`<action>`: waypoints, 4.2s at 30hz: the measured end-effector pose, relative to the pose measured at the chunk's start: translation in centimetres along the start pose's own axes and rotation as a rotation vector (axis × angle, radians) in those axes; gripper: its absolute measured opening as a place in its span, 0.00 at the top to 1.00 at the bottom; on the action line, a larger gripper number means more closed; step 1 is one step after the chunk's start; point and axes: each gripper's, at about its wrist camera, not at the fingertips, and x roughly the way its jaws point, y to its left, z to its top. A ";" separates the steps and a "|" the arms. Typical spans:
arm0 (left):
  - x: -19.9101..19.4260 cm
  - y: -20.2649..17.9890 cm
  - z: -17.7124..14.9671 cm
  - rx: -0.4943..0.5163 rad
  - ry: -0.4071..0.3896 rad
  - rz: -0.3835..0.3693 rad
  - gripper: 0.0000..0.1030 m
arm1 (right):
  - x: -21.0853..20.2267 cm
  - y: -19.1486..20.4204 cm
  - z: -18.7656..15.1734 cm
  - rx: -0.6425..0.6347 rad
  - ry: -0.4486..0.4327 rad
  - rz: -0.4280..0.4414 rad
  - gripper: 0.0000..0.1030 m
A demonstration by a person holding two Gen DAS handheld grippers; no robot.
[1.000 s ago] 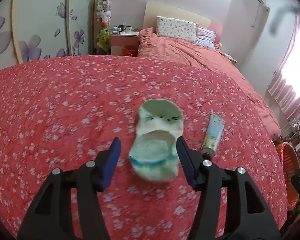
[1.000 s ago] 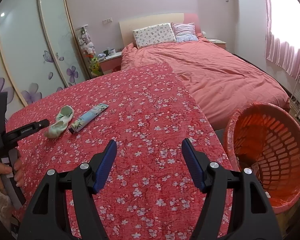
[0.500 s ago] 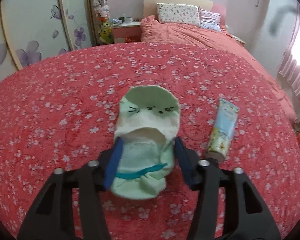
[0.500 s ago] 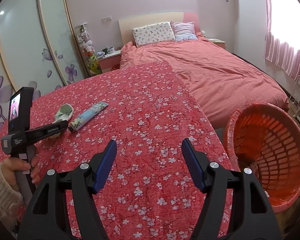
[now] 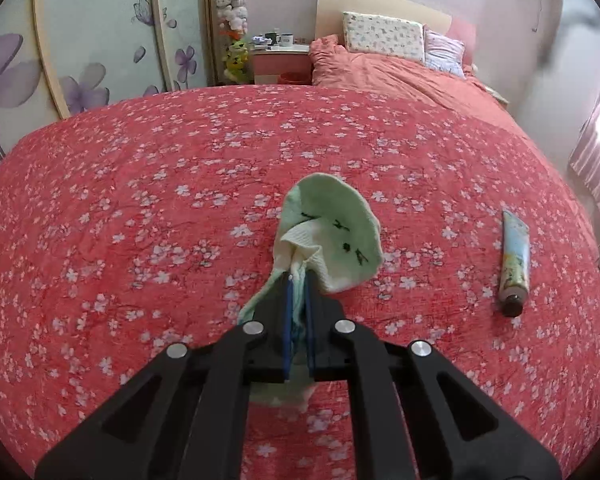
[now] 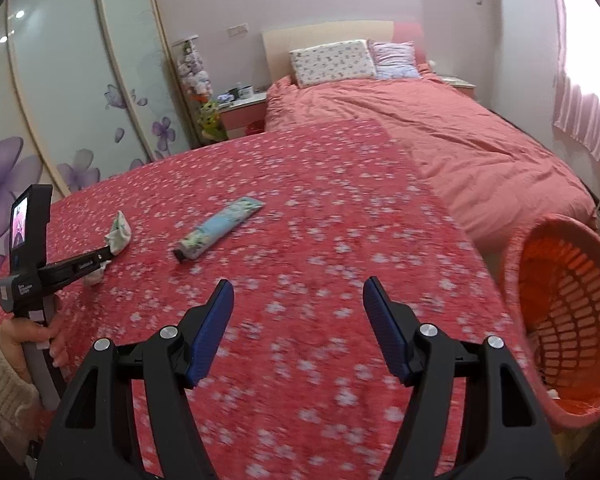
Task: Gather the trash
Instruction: 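Hold the sock in the left tool while the right tool grasps the hand cream tube, then carry the sock and cream tube in both tools over the orange basket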
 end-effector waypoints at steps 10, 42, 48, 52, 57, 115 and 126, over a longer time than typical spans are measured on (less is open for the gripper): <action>0.0 1.7 -0.2 -0.076 -0.007 -0.060 0.89 | 6.0 4.9 1.0 0.026 0.089 0.042 0.48; -0.1 2.5 -0.1 -0.096 -0.007 -0.088 0.89 | 9.4 5.7 1.6 -0.018 0.141 -0.040 0.61; 0.0 2.5 -0.1 -0.097 -0.006 -0.089 0.89 | 10.2 6.4 2.1 -0.054 0.141 -0.052 0.61; 0.0 2.5 -0.1 -0.097 -0.007 -0.089 0.89 | 10.3 6.4 2.2 -0.061 0.138 -0.052 0.66; 0.0 2.6 -0.1 -0.096 -0.007 -0.089 0.89 | 9.8 5.7 1.9 -0.062 0.135 -0.040 0.71; -11.9 -6.0 -1.2 0.049 -0.160 -0.300 0.94 | -7.9 -3.6 0.8 0.033 -0.233 -0.054 0.73; -16.7 -15.2 -1.4 0.159 -0.208 -0.435 0.94 | -12.2 -7.2 0.6 0.097 -0.357 -0.166 0.73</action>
